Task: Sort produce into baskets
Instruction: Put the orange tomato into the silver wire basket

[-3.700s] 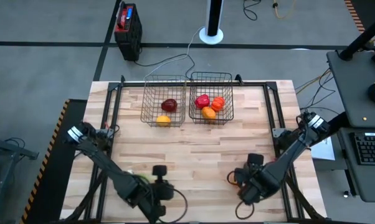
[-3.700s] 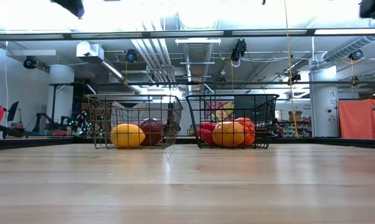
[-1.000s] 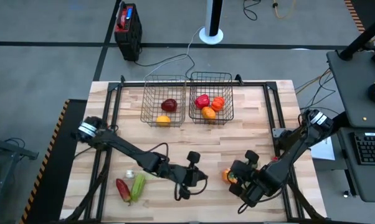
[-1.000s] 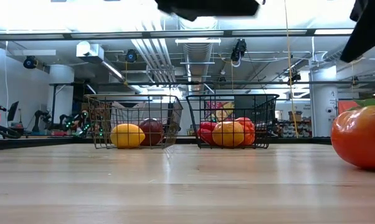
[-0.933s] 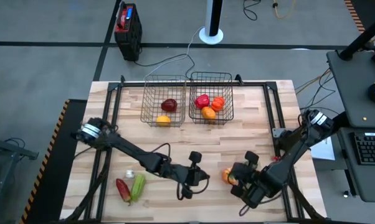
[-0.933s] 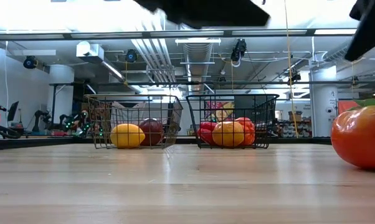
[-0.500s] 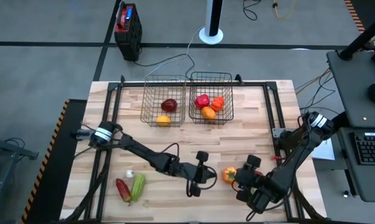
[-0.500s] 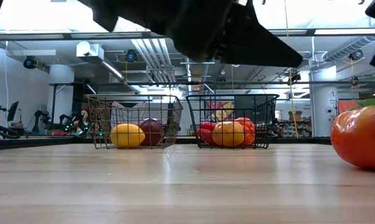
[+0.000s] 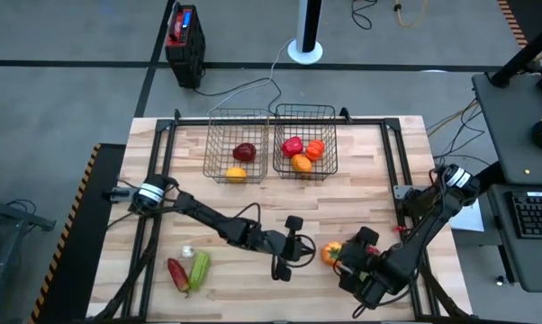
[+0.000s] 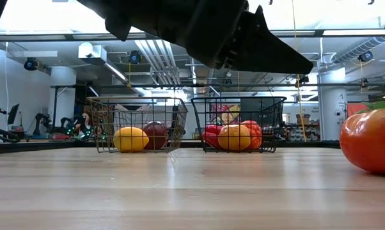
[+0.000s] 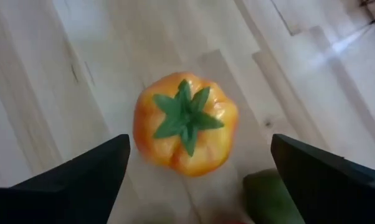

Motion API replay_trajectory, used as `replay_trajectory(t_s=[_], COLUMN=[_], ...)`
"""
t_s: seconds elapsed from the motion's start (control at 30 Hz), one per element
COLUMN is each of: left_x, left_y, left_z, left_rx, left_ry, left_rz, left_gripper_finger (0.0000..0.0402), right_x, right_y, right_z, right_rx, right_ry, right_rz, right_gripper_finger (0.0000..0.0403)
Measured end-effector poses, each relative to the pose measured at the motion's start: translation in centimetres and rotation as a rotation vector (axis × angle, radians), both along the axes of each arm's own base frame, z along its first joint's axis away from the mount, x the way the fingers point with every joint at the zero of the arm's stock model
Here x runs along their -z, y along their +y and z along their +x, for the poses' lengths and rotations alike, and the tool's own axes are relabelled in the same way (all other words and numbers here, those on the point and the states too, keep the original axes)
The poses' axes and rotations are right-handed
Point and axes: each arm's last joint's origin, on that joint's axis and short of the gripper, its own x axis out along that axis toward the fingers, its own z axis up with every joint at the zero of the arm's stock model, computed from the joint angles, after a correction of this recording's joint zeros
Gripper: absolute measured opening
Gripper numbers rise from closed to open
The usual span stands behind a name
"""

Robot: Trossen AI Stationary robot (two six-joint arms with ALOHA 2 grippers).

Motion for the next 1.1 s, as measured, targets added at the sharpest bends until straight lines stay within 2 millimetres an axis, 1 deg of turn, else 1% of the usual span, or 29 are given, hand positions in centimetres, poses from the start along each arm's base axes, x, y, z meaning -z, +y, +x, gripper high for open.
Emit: replay_trajectory(t_s=[0.27,0.57,0.8,1.0,1.1], left_x=[0.0,-0.1,-0.2,-0.2,-0.6], left_y=[0.2,0.2,0.2,0.0,0.0], left_z=[0.0,0.1,0.1,0.1,-0.1], left_rx=[-0.001,0.001,0.002,0.005,0.006], left_ry=[0.004,-0.007,-0.017,-0.017,-0.019], left_rz=[-0.001,-0.007,-0.01,-0.009,-0.01], left_gripper_finger=[0.0,0.0,0.0,0.0,0.0], right_x=[1.9,3.0,4.5,4.7,4.7], right_y=[0.5,0.3,-0.1,-0.3,-0.3], right_z=[0.6,1.2,2.0,1.9,2.0], right_rx=[-0.032,-0.029,-0.046,-0.045,-0.037], right_ry=[0.019,0.036,-0.007,-0.007,-0.009], right_rz=[-0.01,-0.041,-0.002,-0.012,-0.008], right_gripper_finger=[0.0384,0.0384,0.0384,0.0384,0.0374])
